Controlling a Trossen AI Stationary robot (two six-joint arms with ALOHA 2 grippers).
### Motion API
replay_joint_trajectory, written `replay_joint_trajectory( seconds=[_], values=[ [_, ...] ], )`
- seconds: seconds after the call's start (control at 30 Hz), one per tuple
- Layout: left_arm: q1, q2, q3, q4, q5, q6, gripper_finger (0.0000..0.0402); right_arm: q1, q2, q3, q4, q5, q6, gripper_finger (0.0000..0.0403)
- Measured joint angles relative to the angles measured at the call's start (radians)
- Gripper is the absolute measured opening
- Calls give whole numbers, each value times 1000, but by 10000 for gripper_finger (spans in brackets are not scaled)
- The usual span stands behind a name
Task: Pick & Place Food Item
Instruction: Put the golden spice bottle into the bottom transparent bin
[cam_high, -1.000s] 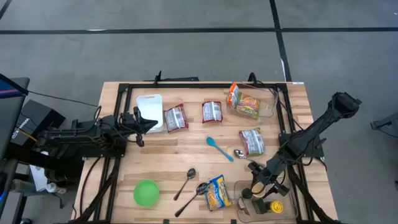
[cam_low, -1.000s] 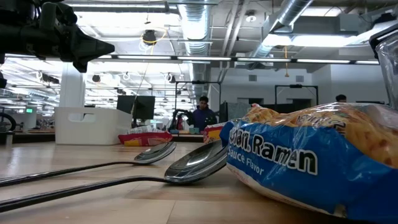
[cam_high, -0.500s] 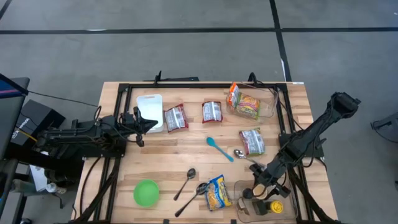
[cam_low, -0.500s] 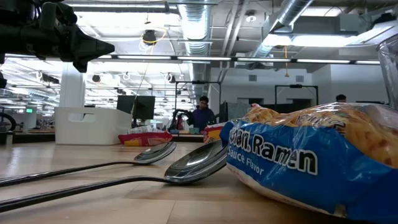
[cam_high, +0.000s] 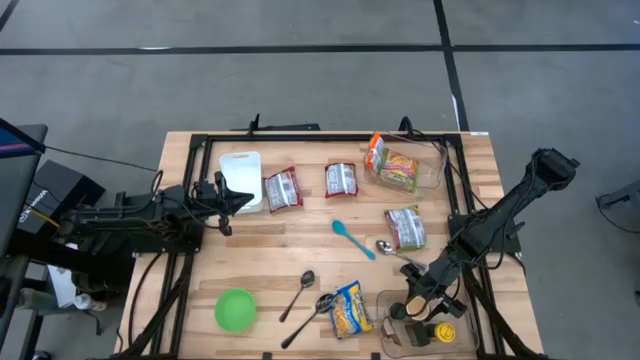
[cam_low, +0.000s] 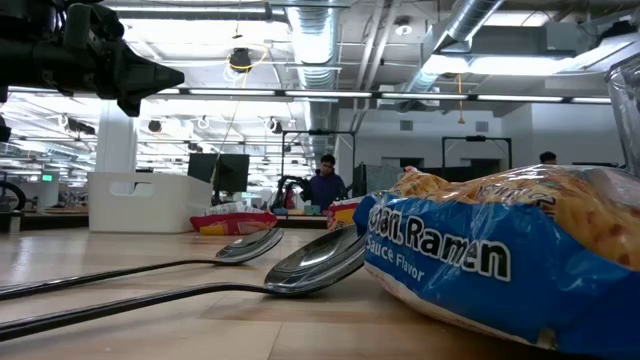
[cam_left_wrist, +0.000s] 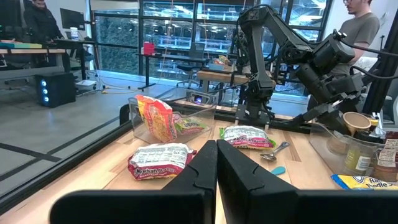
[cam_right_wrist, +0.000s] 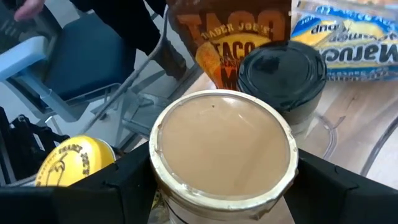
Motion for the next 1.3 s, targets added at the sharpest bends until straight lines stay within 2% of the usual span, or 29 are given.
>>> replay_joint_trajectory(
  seconds=[0.27, 0.57, 1.1, 1.3],
  values=[
    [0, 0, 0, 0, 0, 0, 3, 5, 0, 0, -1, 1, 60, 277],
    [0, 0, 0, 0, 0, 0, 3, 6, 0, 0, -17, 1, 50, 277],
    [0, 0, 0, 0, 0, 0, 3, 6, 0, 0, -32, 1, -2, 277],
    [0, 0, 0, 0, 0, 0, 3, 30, 0, 0, -43, -2, -66, 277]
  ],
)
